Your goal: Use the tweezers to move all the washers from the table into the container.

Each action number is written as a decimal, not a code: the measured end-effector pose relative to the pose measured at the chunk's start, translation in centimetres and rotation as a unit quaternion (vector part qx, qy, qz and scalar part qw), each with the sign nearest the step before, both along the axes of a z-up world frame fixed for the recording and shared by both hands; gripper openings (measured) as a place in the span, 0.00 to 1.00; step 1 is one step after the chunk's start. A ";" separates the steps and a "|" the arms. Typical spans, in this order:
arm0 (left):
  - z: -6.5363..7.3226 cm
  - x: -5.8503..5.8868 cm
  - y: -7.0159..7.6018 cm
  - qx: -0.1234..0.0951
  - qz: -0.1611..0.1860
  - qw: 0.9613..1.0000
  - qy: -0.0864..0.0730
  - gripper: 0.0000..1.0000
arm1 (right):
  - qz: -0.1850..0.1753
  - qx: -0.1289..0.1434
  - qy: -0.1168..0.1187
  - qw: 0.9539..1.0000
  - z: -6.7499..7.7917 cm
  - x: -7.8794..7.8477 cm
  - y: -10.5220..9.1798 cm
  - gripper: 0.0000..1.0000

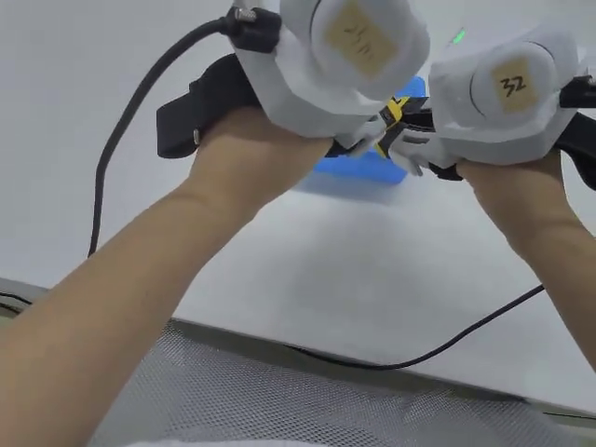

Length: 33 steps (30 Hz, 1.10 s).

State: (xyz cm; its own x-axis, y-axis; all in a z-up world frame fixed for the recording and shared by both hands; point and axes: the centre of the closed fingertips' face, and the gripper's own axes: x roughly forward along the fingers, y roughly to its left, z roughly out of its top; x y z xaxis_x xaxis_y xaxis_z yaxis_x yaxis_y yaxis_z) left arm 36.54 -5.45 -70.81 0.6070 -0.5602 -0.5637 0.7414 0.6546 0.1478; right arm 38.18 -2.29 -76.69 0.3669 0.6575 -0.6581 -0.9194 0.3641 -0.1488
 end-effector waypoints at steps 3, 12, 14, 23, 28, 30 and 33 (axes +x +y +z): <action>-0.2 0.0 0.0 0.003 -0.002 1.000 0.003 0.00 | 0.000 -0.004 0.004 1.000 -0.3 0.0 0.0 0.03; -0.8 0.0 0.2 0.016 -0.006 1.000 0.007 0.00 | 0.003 -0.014 0.005 1.000 -0.6 -0.3 0.1 0.03; -0.6 -0.1 0.4 0.017 -0.006 1.000 0.005 0.00 | 0.002 -0.012 0.003 1.000 -0.2 -0.5 0.2 0.04; 3.1 -2.2 0.8 0.010 -0.025 0.999 -0.017 0.00 | 0.000 0.043 -0.015 0.999 3.5 -2.1 0.3 0.07; 4.3 -4.8 0.3 0.039 -0.083 0.995 -0.040 0.00 | 0.010 0.055 -0.026 0.998 4.8 -3.7 -0.3 0.12; 4.4 -5.8 0.3 0.054 -0.109 0.992 -0.046 0.00 | 0.012 0.053 -0.025 0.998 4.9 -4.5 -0.6 0.14; 4.5 -7.1 0.1 0.065 -0.137 0.987 -0.050 0.00 | 0.028 0.045 -0.028 0.998 4.9 -5.9 -0.8 0.13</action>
State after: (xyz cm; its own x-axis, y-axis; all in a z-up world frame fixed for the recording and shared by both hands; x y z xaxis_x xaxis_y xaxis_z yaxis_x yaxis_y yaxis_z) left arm 29.43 -5.31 -66.33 0.4994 -0.6373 -0.5869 0.8652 0.4023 0.2994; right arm 32.30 -3.09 -71.83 0.3636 0.7333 -0.5745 -0.9294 0.3276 -0.1701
